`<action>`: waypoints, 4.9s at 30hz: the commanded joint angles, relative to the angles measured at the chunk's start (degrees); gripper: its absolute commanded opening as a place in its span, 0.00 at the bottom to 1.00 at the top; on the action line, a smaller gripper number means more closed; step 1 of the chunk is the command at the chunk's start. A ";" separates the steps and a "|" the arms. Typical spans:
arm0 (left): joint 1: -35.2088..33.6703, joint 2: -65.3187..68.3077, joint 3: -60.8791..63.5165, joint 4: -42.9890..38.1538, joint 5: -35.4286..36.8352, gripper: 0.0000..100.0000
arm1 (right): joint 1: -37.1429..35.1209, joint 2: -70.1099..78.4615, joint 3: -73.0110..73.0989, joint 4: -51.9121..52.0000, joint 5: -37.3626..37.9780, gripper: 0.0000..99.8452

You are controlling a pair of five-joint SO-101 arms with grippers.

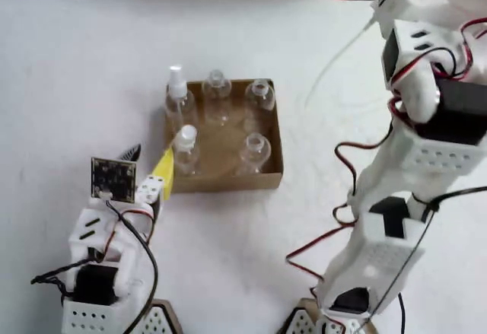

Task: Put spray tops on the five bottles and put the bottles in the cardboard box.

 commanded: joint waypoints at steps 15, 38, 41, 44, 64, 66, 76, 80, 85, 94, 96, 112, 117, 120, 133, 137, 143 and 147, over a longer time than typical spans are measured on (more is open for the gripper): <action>0.66 -0.40 -3.25 -0.26 -0.53 0.18 | -12.18 -31.69 40.44 0.48 0.00 0.02; 0.66 -0.40 -3.25 -0.26 -0.53 0.18 | -16.66 -57.19 87.12 -30.73 10.37 0.02; 0.66 -0.40 -3.25 -0.26 -0.53 0.18 | -16.66 -62.81 96.70 -42.86 10.37 0.02; 0.66 -0.40 -3.25 -0.26 -0.53 0.18 | -16.66 -66.07 103.21 -53.05 10.37 0.02; 0.66 -0.40 -3.34 -0.26 -0.53 0.18 | -31.69 -40.57 117.36 -112.04 26.90 0.02; 0.66 -0.40 -3.34 -0.26 -0.53 0.18 | -32.75 -37.85 117.36 -117.49 28.13 0.02; 0.66 -0.40 -3.34 -0.26 -0.53 0.18 | -32.75 -25.27 117.27 -134.29 35.69 0.02; 0.66 -0.40 -3.43 -0.26 -0.53 0.18 | -33.01 -24.13 117.63 -136.31 35.60 0.02; 0.66 -0.40 -3.43 -0.26 -0.53 0.18 | -32.57 -24.22 117.80 -136.13 35.60 0.02; 0.66 -0.40 -3.43 -0.26 -0.53 0.18 | -33.01 -24.31 120.53 -136.40 35.60 0.02; 0.66 -0.40 -3.43 -0.26 -0.53 0.18 | -33.01 -25.63 120.70 -136.40 35.60 0.02; 0.75 -0.40 -3.43 -0.26 -0.53 0.18 | -35.56 -31.78 124.31 -136.04 35.52 0.02; 0.75 -0.40 -3.34 -0.26 -0.53 0.18 | -35.38 -31.69 124.13 -136.31 35.52 0.02; 0.75 -0.40 -3.34 -0.26 -0.53 0.18 | -35.30 -31.69 123.78 -136.31 35.52 0.02; 0.75 -0.40 -3.34 -0.26 -0.53 0.18 | -35.30 -25.63 119.56 -136.40 35.52 0.02; 0.75 -0.40 -3.34 -0.26 -0.53 0.18 | -35.21 -25.19 119.74 -136.40 35.60 0.02; 0.75 -0.40 -3.34 -0.26 -0.53 0.18 | -35.12 -25.01 119.82 -136.40 35.60 0.02; 0.75 -0.40 -3.34 -0.26 -0.53 0.18 | -34.42 -24.92 120.26 -136.04 35.52 0.02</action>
